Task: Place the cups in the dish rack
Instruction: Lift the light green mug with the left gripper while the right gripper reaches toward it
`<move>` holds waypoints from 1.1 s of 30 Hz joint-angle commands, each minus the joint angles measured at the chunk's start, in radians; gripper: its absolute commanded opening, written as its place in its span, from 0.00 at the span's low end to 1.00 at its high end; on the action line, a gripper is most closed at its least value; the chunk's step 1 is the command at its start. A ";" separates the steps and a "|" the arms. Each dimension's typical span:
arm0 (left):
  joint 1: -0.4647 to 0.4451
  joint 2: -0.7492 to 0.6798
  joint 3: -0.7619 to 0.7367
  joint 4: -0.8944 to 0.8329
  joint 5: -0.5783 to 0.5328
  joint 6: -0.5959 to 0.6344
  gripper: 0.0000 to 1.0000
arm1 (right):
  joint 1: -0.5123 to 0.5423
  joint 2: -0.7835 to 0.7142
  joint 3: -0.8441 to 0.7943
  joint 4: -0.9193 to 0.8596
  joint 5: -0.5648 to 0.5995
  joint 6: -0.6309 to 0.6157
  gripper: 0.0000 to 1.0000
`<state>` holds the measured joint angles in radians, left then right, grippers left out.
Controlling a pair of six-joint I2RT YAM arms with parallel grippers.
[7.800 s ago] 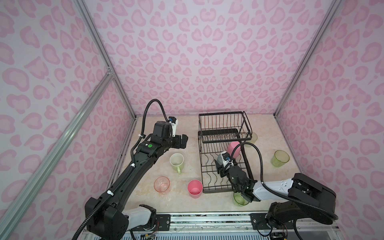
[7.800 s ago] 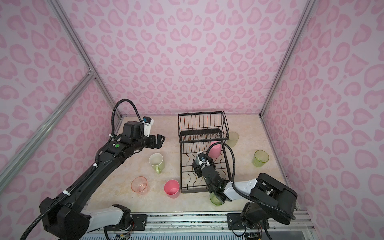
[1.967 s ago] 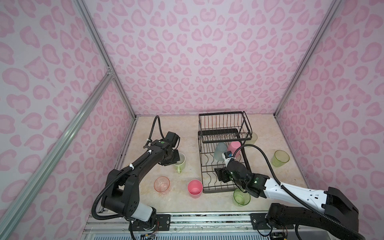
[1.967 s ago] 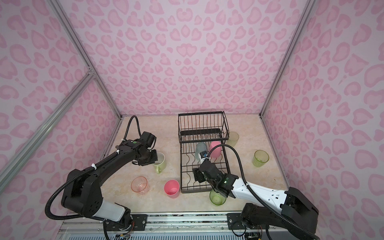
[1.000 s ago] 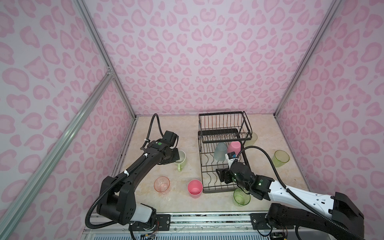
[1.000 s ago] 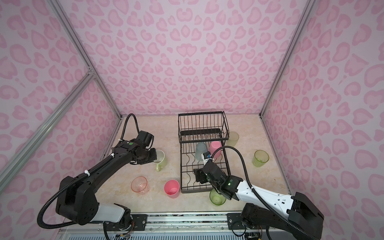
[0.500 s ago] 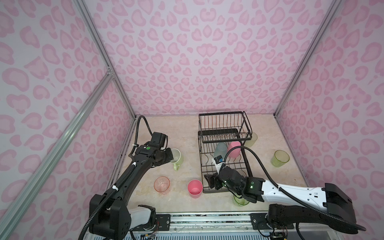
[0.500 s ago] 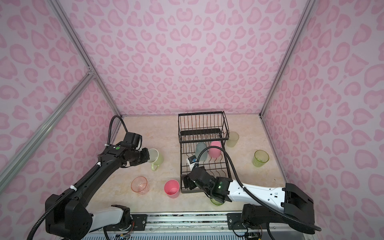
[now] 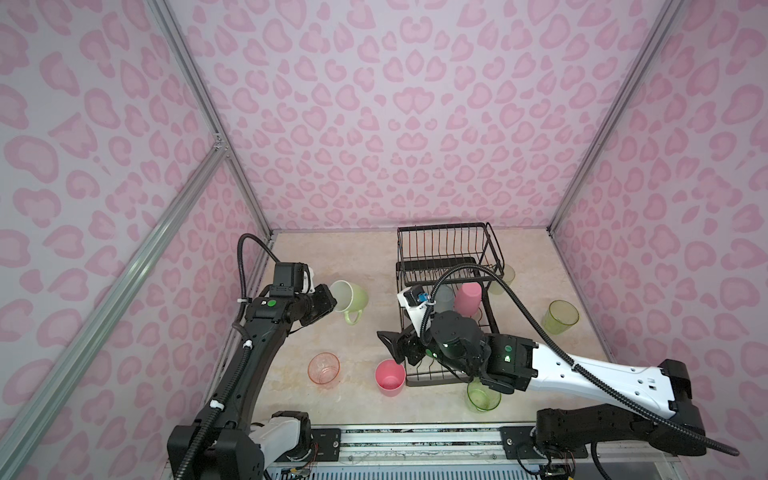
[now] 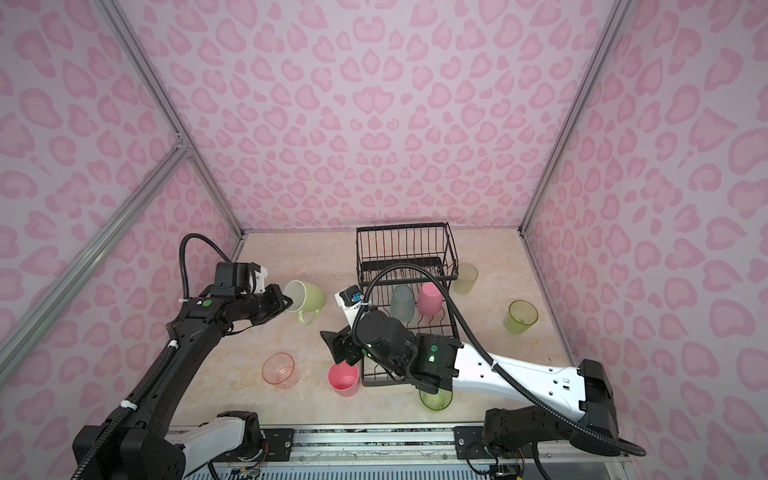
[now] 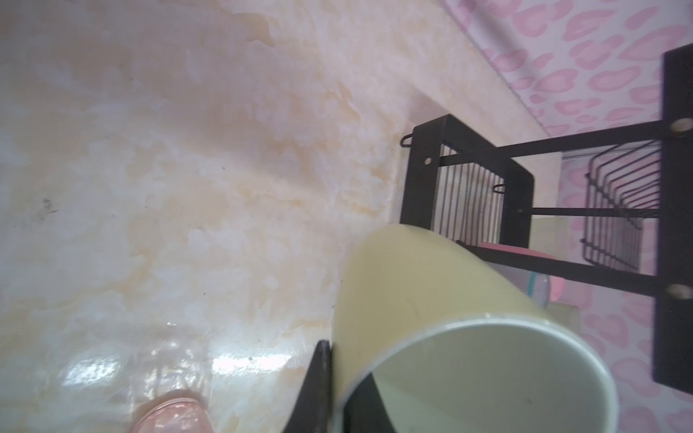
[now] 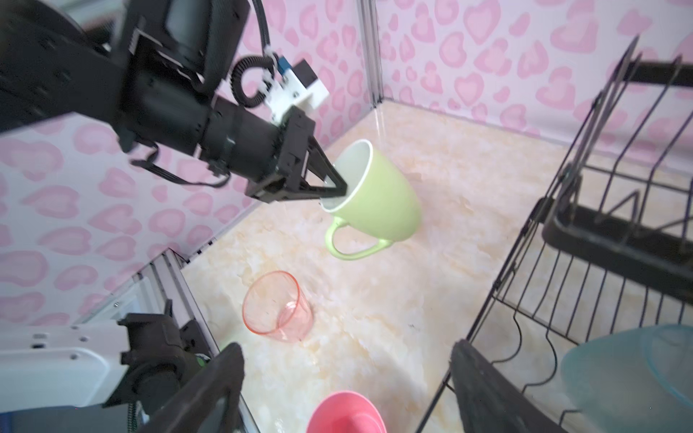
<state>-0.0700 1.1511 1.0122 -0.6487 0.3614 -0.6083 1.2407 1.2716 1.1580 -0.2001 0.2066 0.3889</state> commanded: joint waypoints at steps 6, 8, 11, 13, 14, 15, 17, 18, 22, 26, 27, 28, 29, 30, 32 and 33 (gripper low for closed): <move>0.022 -0.023 0.019 0.407 0.245 -0.293 0.04 | -0.060 0.093 0.167 -0.021 -0.149 0.109 0.86; 0.029 -0.015 0.020 0.491 0.283 -0.364 0.04 | -0.089 0.115 0.190 -0.003 -0.188 0.166 0.85; 0.040 -0.004 0.021 0.604 0.323 -0.458 0.04 | -0.134 0.138 0.215 0.039 -0.239 0.232 0.85; 0.052 -0.006 0.018 0.668 0.334 -0.502 0.04 | -0.162 0.157 0.238 0.056 -0.261 0.275 0.85; 0.057 -0.007 0.016 0.692 0.335 -0.525 0.04 | -0.172 0.164 0.244 0.070 -0.268 0.295 0.84; 0.063 -0.007 0.013 0.724 0.341 -0.547 0.03 | -0.188 0.170 0.245 0.088 -0.276 0.324 0.84; 0.070 -0.003 -0.003 0.815 0.358 -0.605 0.03 | -0.214 0.179 0.242 0.129 -0.287 0.380 0.83; 0.073 0.002 -0.014 0.882 0.369 -0.649 0.03 | -0.228 0.185 0.242 0.160 -0.291 0.415 0.83; 0.074 0.041 -0.036 1.073 0.416 -0.799 0.03 | -0.260 0.219 0.270 0.231 -0.309 0.499 0.82; 0.074 0.072 -0.064 1.261 0.430 -0.935 0.03 | -0.272 0.244 0.289 0.288 -0.267 0.544 0.81; 0.074 0.079 -0.071 1.303 0.430 -0.963 0.03 | -0.276 0.250 0.288 0.320 -0.263 0.557 0.81; 0.073 0.083 -0.076 1.333 0.428 -0.986 0.03 | -0.280 0.258 0.289 0.348 -0.260 0.571 0.81; 0.074 0.088 -0.081 1.350 0.426 -1.001 0.03 | -0.282 0.269 0.294 0.363 -0.262 0.578 0.81; 0.073 0.092 -0.089 1.383 0.424 -1.021 0.03 | -0.286 0.283 0.305 0.380 -0.263 0.580 0.81; 0.074 0.097 -0.106 1.427 0.419 -1.056 0.03 | -0.288 0.305 0.319 0.393 -0.254 0.585 0.80; 0.074 0.099 -0.118 1.444 0.414 -1.077 0.03 | -0.290 0.316 0.318 0.405 -0.248 0.590 0.80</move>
<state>0.0029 1.2449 0.9085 0.5903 0.7792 -1.5917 0.9535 1.5677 1.4704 0.1253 -0.0582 0.9497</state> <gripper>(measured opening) 0.110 0.801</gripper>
